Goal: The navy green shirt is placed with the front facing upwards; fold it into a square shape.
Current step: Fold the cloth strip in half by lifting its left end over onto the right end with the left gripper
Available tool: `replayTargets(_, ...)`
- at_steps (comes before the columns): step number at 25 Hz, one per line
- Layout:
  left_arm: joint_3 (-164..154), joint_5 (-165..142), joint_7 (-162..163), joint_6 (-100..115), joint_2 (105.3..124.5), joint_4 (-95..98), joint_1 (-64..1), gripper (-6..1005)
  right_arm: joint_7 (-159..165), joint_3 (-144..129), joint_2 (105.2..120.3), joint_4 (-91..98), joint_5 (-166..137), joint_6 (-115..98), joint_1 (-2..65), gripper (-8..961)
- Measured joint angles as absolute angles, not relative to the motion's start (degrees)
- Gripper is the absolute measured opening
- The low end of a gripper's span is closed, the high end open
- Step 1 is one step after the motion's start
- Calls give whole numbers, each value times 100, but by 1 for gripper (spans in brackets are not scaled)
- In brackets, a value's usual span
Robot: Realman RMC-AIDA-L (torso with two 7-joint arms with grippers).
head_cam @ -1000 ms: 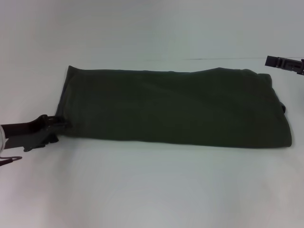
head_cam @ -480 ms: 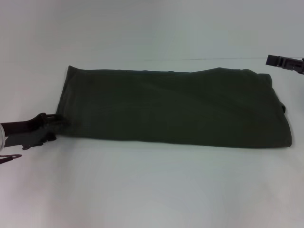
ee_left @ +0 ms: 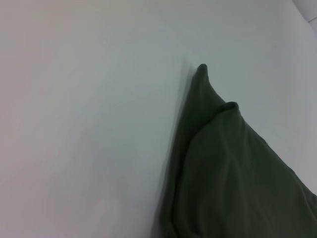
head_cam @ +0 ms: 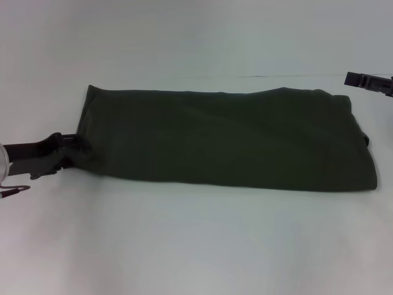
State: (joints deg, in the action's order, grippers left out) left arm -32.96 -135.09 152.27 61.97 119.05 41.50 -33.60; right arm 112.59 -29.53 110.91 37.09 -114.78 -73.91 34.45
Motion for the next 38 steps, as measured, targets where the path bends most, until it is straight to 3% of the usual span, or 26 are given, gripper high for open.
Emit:
replayTargets(20, -3521, -13526, 14943, 6151, 11940, 4184, -3323, 651, 11259, -2953, 11100, 3709, -11471, -7428, 3419, 929)
replayTargets(25, -3608, -13528, 14958, 6118, 11945, 4188, -3356, 394, 11257, -2953, 11100, 3709, -11443, -7435, 3417, 929)
replayTargets(38, -3601, -13606, 15038, 5981, 11944, 4178, -3359, 96, 11235, -2953, 11100, 3709, -11416, -7443, 3376, 929)
